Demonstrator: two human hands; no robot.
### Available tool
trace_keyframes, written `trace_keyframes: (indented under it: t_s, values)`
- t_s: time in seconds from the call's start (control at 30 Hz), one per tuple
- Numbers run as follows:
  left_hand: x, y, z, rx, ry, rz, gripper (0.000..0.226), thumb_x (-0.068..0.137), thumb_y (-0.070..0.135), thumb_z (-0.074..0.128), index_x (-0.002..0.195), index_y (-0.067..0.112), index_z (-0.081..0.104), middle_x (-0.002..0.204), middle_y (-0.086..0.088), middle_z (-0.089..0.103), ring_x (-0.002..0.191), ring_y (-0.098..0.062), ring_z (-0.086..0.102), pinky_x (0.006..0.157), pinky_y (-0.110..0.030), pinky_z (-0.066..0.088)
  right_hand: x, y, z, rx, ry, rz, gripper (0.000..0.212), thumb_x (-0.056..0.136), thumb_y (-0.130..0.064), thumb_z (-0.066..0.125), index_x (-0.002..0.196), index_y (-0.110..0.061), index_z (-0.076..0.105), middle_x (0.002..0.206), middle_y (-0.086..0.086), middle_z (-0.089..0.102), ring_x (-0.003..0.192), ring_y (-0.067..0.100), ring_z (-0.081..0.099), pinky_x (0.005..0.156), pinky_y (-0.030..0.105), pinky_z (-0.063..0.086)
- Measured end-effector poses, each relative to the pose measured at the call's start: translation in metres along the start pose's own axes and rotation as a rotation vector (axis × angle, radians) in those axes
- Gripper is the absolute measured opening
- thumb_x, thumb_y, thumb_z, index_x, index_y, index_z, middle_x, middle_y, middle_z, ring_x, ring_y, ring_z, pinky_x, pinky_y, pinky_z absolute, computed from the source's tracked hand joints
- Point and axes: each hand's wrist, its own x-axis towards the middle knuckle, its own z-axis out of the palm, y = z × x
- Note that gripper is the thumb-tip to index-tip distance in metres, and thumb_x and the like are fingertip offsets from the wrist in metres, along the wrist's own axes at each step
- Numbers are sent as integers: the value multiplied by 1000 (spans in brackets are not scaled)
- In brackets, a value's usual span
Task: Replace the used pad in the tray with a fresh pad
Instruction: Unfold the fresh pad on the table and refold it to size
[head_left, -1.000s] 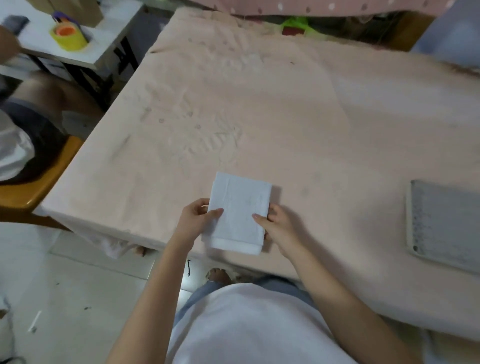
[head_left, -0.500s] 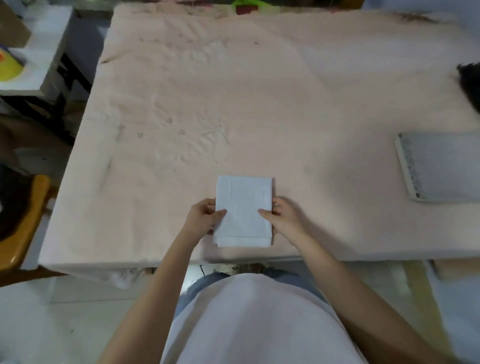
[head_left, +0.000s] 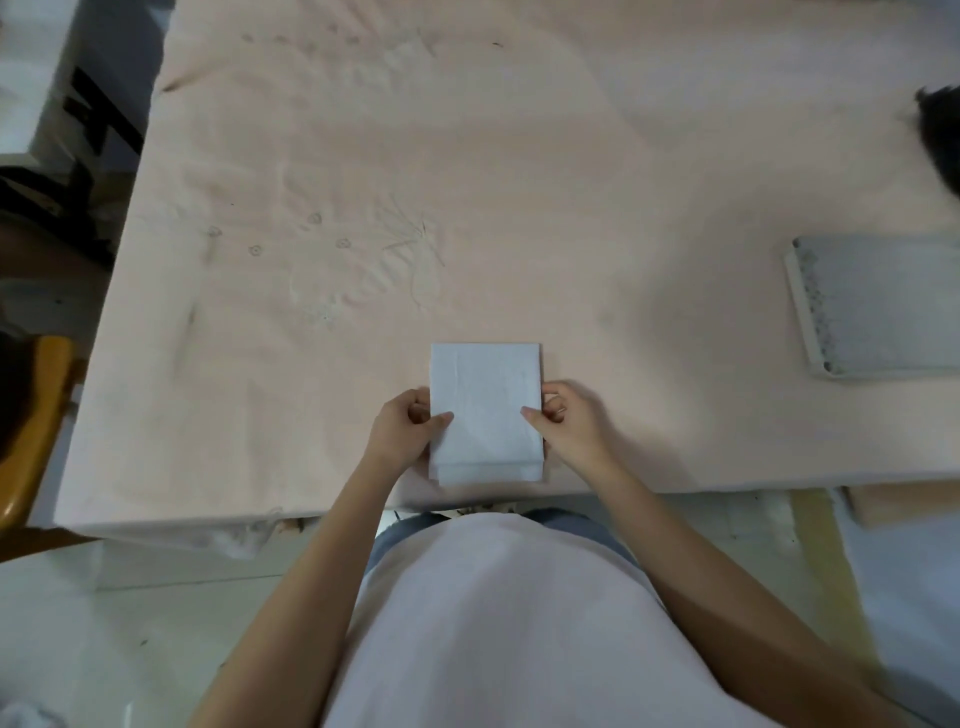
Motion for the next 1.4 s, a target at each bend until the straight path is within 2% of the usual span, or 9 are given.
trace_keyframes:
  t_s: [0.33,0.47,0.53,0.6,0.7,0.8,1.03,1.23,1.4]
  values:
    - [1,-5,5,176,56,7,20,83,23,71,90,15,53,76,9,55,75,-15,55,65,-22,42,5,5,1,-91,40,-56,28,82,-6,72,104,4,57,73,6,54,59,8,48,54,8,40]
    - [-4,-3,8,492,134,54,36,85,36,66,104,10,49,91,4,58,85,-20,56,70,-32,45,9,11,1,-496,146,-161,29,79,-31,74,94,-13,58,77,-3,61,67,13,56,58,23,38]
    - [-4,-5,7,667,245,206,45,79,37,72,105,6,51,99,-4,58,90,-26,57,67,-36,46,12,14,-2,-640,195,-238,37,77,-37,75,98,-10,60,91,0,61,79,18,58,62,23,33]
    - [1,-14,3,805,297,553,54,69,36,80,106,3,57,102,-10,59,93,-31,59,68,-36,46,12,17,-5,-651,228,-393,45,72,-34,79,102,-4,63,102,8,59,91,24,58,69,23,36]
    - [6,-31,-3,924,78,900,71,76,54,64,132,12,49,142,-10,45,133,-29,39,104,-39,32,9,25,-13,-719,121,-684,58,70,-48,69,115,-12,63,125,7,57,116,18,45,93,31,39]
    - [6,-39,-5,1006,-82,899,84,75,58,62,143,14,38,154,-11,29,143,-27,24,113,-42,19,9,32,-19,-902,-72,-772,77,69,-65,57,132,-22,53,148,-1,40,138,14,32,111,31,21]
    - [8,-38,-9,1029,-71,888,88,62,50,81,136,14,51,148,-9,40,136,-28,39,111,-40,17,13,36,-23,-1109,-165,-764,81,75,-71,49,141,-23,44,156,-3,27,144,13,21,116,37,16]
    - [7,-37,-9,982,-92,908,64,79,54,50,128,15,59,147,-12,41,135,-30,40,111,-38,19,14,36,-25,-1057,-188,-788,80,76,-69,48,142,-23,42,157,-3,23,145,11,16,117,36,12]
    - [2,-27,-9,848,-91,859,50,85,44,41,111,11,67,140,-10,51,132,-29,45,111,-34,29,16,34,-27,-964,-122,-867,66,77,-61,54,130,-21,54,149,-2,39,140,13,32,115,33,19]
